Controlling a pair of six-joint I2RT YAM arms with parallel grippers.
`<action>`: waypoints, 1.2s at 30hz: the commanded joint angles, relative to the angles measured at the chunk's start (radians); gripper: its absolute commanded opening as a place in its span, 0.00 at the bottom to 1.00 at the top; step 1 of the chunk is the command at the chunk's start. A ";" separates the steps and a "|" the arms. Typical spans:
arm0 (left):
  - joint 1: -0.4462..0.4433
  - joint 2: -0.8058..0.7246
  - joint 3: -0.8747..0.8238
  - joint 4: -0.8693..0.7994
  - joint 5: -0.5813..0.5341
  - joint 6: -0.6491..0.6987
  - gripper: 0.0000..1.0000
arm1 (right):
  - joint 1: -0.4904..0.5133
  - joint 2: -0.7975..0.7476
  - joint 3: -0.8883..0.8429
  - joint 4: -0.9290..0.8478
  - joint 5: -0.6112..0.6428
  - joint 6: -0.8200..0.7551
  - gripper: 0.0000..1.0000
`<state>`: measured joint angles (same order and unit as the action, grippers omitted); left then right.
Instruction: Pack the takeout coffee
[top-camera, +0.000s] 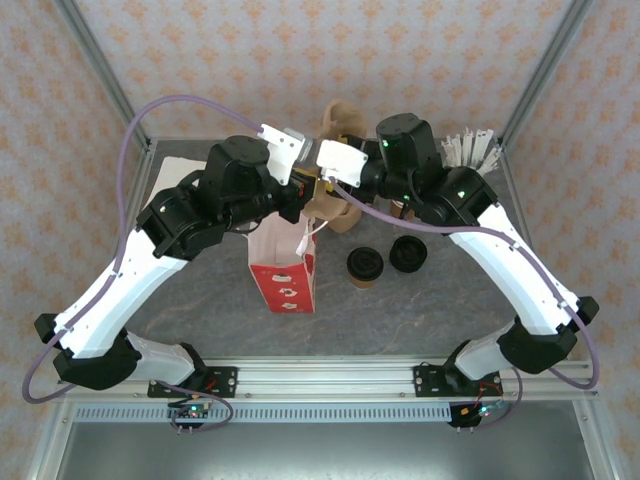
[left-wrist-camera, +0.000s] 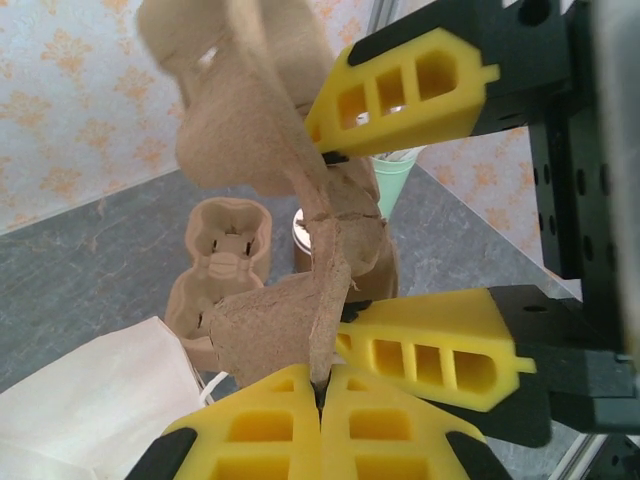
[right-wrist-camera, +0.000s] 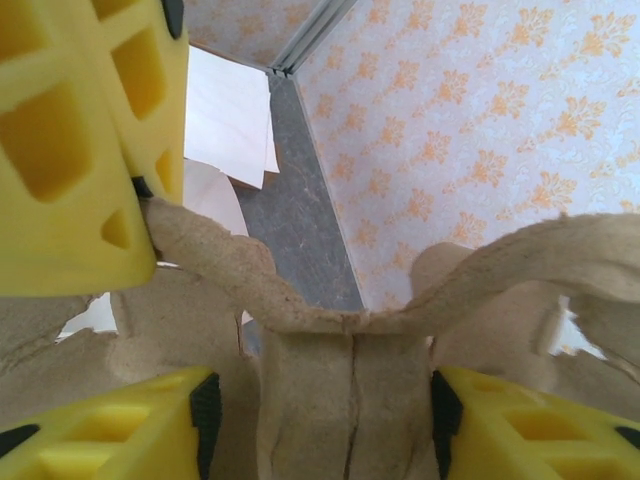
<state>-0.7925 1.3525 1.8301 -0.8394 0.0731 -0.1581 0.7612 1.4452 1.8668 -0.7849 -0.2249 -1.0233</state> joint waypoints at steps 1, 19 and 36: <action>-0.015 -0.011 0.000 0.048 0.004 0.024 0.00 | 0.001 0.000 0.036 0.016 0.015 0.005 0.53; -0.016 -0.045 0.002 0.032 -0.014 -0.006 0.35 | -0.008 -0.020 0.030 -0.010 0.101 0.002 0.44; 0.260 -0.381 -0.226 -0.111 -0.089 -0.297 0.80 | 0.041 0.031 0.170 0.011 0.022 0.084 0.43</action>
<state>-0.5686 0.9813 1.6772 -0.9096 -0.0593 -0.3782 0.7830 1.4563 1.9987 -0.8165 -0.1452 -0.9928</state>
